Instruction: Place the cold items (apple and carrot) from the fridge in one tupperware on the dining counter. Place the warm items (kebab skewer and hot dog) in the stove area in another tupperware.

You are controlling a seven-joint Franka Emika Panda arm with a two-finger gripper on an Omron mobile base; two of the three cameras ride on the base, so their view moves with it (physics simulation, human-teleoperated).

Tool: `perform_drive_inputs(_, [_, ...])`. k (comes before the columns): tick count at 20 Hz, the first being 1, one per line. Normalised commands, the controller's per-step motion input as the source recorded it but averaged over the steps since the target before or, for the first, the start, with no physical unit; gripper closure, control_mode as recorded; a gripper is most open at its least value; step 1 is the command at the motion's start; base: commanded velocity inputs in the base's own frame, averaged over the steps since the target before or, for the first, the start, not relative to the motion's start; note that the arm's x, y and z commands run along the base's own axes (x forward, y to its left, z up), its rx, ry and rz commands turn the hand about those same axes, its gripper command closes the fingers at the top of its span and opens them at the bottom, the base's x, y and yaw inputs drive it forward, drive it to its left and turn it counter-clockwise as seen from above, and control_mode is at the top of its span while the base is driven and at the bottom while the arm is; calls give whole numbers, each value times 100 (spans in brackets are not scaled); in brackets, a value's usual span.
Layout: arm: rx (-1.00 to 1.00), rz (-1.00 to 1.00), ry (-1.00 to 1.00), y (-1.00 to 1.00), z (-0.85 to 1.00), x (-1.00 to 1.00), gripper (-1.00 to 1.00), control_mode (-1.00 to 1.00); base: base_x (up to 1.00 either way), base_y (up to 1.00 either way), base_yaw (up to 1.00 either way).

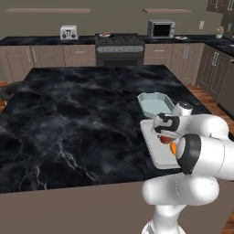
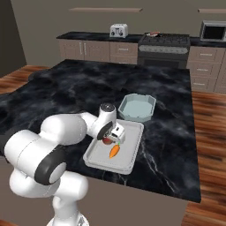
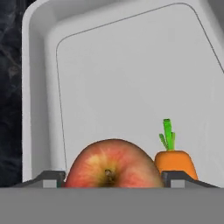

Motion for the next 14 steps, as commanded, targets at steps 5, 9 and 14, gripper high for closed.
perform_drive_inputs(5, [0, -4, -7, 0, 13, -33, -100, -100, 0, 0, 0])
perform_drive_inputs(9, [0, 0, -11, 0, 37, -53, -100, -100, 0, 0, 0])
perform_drive_inputs(14, [0, 0, 0, 0, 56, -56, -100, -100, 0, 0, 0])
